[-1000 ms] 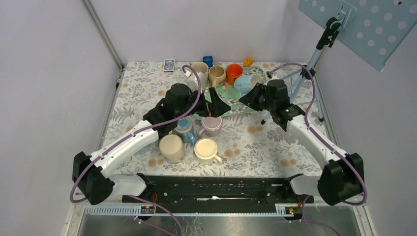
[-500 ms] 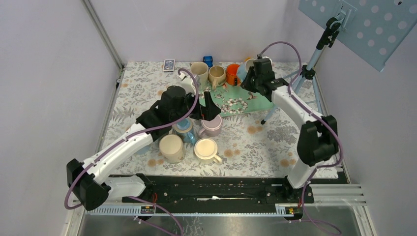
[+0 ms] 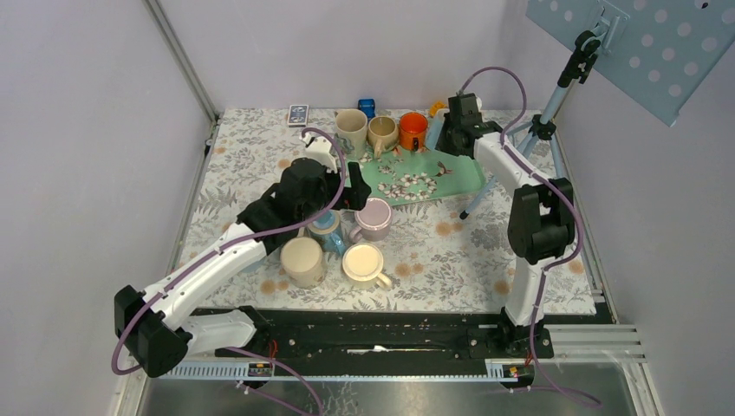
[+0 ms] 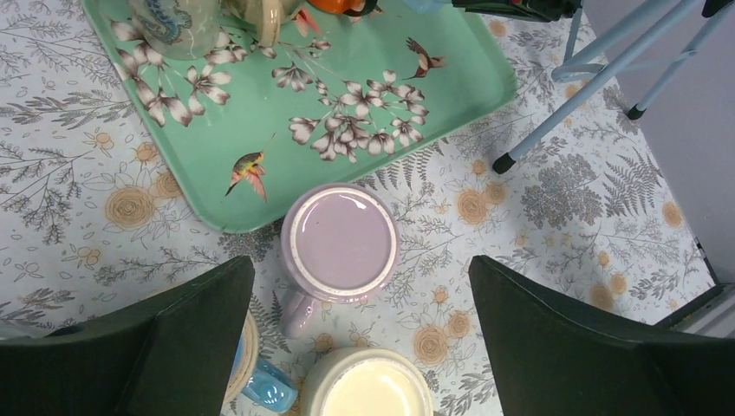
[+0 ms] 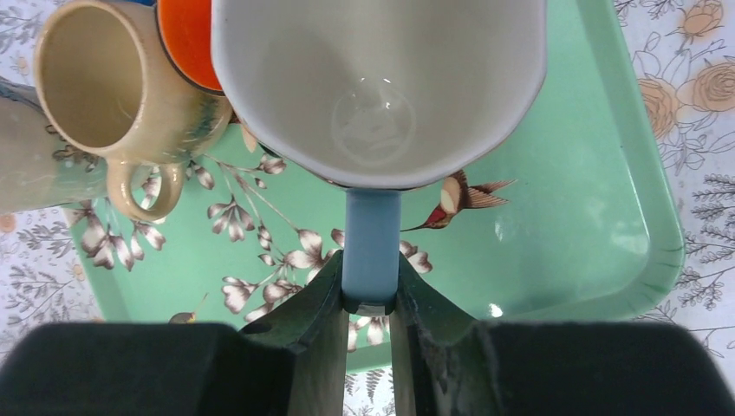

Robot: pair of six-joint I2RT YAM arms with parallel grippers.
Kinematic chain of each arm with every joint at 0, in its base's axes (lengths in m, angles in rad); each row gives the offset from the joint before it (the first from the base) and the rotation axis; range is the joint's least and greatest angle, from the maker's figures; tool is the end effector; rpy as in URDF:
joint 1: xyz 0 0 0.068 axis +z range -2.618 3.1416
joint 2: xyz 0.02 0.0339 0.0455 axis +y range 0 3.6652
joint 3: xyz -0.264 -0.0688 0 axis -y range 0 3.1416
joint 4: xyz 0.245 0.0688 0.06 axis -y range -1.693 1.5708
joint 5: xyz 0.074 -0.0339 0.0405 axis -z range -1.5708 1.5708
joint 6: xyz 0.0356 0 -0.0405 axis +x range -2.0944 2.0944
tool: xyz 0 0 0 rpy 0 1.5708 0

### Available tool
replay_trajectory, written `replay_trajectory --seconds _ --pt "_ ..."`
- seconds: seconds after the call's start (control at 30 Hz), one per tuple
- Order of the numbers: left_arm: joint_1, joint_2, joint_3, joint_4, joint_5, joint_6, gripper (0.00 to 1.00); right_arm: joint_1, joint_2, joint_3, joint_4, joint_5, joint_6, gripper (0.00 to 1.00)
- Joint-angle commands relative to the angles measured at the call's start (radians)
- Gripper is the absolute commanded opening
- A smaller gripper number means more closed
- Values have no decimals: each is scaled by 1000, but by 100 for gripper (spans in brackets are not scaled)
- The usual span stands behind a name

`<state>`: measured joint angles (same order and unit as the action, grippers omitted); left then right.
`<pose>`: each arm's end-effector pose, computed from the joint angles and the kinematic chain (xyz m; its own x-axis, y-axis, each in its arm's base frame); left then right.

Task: Turn the mug right side up
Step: Place the cup on the tray.

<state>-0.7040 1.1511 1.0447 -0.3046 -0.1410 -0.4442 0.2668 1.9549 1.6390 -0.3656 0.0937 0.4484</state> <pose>0.2034 -0.1661 0.3446 -0.5082 -0.1266 -0.8519 0.3591 0.8679 -0.3433 0.4402 0.1169 0.2702 -0.6310 0.2750 -0.7254 0.0901 0.9547 0.2836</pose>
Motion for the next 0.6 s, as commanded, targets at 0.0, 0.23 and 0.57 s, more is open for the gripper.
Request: replay_trajectory --seconds 0.0,0.23,0.57 --pt "10 -25 1 54 -29 24 99 -8 -14 85 78 60 -42 0" --pt "23 -24 -6 64 -5 19 99 -8 29 85 101 131 -81 0" --pt "44 -26 -11 70 15 12 99 -9 95 51 294 175 -154 0"
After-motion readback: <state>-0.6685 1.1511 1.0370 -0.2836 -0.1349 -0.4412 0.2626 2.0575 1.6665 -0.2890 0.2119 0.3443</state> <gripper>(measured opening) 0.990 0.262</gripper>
